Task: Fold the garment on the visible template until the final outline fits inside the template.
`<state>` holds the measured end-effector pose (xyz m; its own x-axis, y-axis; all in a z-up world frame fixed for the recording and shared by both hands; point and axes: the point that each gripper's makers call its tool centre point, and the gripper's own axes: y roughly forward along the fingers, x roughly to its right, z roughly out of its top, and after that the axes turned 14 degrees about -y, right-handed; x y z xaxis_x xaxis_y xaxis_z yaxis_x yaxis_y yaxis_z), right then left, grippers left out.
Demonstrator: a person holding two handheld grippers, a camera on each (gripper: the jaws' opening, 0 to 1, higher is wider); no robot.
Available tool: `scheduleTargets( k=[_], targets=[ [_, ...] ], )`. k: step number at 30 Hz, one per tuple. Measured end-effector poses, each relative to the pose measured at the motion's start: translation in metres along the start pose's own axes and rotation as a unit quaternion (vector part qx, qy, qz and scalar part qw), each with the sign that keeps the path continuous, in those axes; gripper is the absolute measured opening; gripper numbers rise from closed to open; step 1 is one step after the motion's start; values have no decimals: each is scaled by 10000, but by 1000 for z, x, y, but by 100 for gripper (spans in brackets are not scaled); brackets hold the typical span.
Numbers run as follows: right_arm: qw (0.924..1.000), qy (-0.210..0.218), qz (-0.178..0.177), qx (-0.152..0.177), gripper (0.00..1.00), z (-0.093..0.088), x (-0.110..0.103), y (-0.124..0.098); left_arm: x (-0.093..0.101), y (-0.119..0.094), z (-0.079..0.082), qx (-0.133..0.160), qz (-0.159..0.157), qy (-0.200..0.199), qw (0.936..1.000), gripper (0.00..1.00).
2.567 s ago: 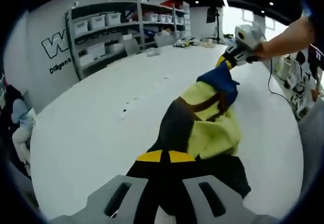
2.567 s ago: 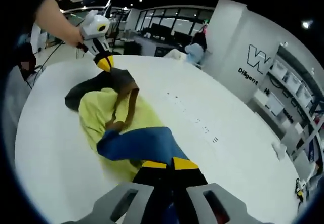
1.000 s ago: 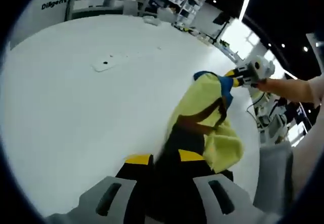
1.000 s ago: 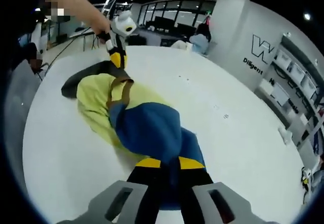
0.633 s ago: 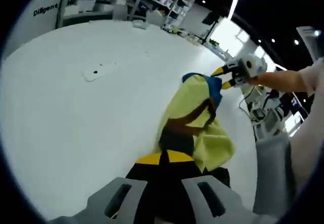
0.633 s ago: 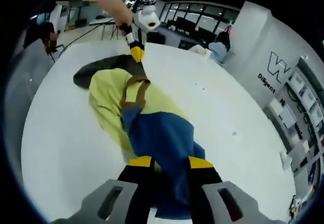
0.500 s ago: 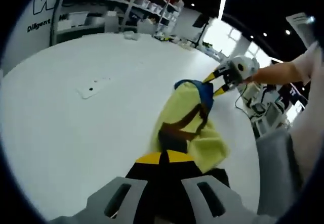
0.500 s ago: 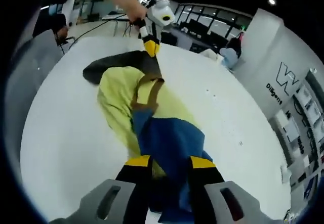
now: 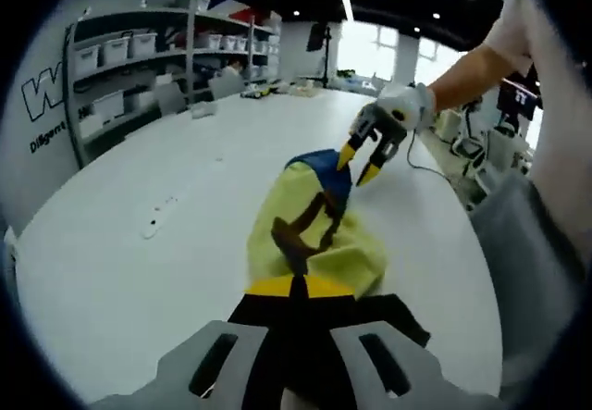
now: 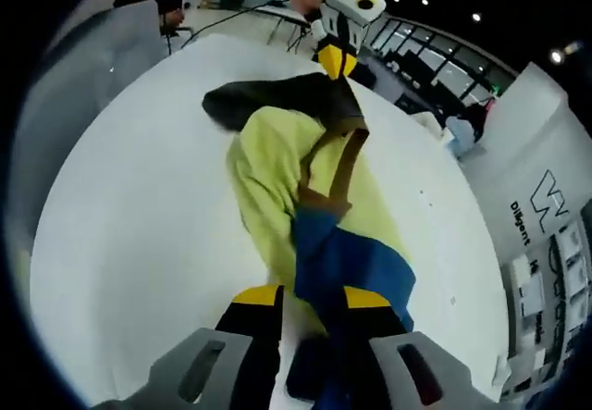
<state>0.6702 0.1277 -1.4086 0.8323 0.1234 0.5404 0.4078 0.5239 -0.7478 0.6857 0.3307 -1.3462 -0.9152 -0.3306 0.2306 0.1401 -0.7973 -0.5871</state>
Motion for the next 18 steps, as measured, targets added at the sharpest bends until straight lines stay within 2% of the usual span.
scheduleTargets(
  k=[3,6,11,13,15,17,18],
  targets=[
    [10000,-34,55,-70,18,-4,-2,2,-6,3,-6,-20,61,-28,10000,1],
    [9998,-136,24,-159,17,-9,0,5,-21,4,-9,27,255,-124,9996,1],
    [9987,-410,-61,-301,12,-14,5,11,-22,12,-12,-59,233,-220,9995,2],
    [9984,-442,-77,-332,11,-16,7,13,-24,14,-10,-29,237,-226,9995,8],
    [9977,-516,-129,-413,7,-19,9,13,-28,17,-8,-13,323,-276,9991,20],
    [9975,-495,-226,-443,0,-21,14,11,-27,20,-6,-7,331,-224,9992,24],
    [9974,-482,-267,-461,0,-22,17,9,-28,23,-8,-78,360,-148,9992,23]
  ],
)
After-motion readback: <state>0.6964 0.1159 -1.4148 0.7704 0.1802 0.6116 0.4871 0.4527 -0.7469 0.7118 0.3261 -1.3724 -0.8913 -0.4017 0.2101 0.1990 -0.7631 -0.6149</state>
